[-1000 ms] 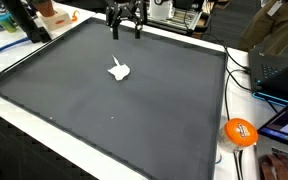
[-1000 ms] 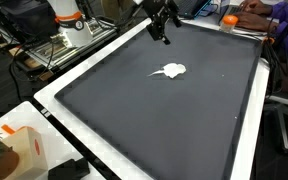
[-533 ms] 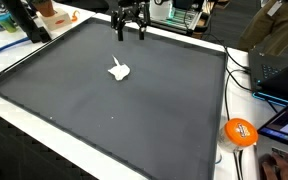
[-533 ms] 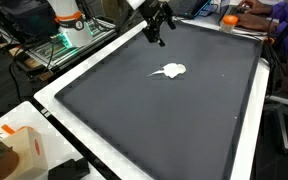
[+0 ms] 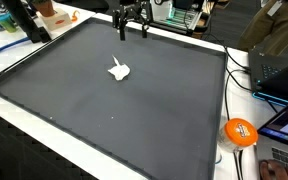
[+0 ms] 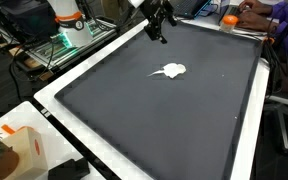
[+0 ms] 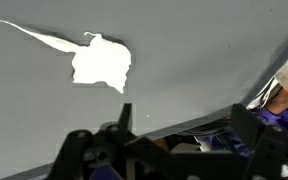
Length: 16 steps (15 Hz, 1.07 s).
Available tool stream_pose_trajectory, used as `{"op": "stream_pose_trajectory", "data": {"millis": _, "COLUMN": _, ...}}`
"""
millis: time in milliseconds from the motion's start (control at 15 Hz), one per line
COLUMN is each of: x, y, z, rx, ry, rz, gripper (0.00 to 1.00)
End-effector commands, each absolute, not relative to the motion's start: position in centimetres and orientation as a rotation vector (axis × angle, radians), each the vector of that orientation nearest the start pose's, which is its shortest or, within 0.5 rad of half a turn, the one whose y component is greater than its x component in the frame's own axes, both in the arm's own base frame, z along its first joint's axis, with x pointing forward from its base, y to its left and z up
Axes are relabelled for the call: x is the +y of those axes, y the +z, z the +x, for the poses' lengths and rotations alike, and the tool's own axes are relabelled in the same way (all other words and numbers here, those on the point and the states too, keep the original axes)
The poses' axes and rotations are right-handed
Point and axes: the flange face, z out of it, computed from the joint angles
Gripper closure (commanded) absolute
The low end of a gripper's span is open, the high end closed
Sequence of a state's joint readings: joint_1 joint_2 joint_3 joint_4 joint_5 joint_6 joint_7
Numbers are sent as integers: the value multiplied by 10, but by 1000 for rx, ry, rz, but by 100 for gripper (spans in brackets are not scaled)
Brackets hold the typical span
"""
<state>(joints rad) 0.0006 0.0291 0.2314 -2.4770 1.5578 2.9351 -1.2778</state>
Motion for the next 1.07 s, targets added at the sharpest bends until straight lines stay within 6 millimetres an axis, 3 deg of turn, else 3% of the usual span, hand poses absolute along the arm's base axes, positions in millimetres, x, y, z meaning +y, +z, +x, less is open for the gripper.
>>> {"op": "stream_pose_trajectory", "data": {"millis": 0, "x": 37, "y": 287, "z": 455, "rx": -35, "ry": -816, "rz": -2651, "gripper": 0}}
{"op": "stream_pose_trajectory", "data": {"millis": 667, "x": 29, "y": 271, "z": 458, "rx": -70, "ry": -914, "rz": -2605, "gripper": 0}}
{"op": "stream_pose_trajectory", "data": {"millis": 1000, "x": 29, "y": 246, "z": 464, "rx": -151, "ry": -906, "rz": -2517, "gripper": 0}}
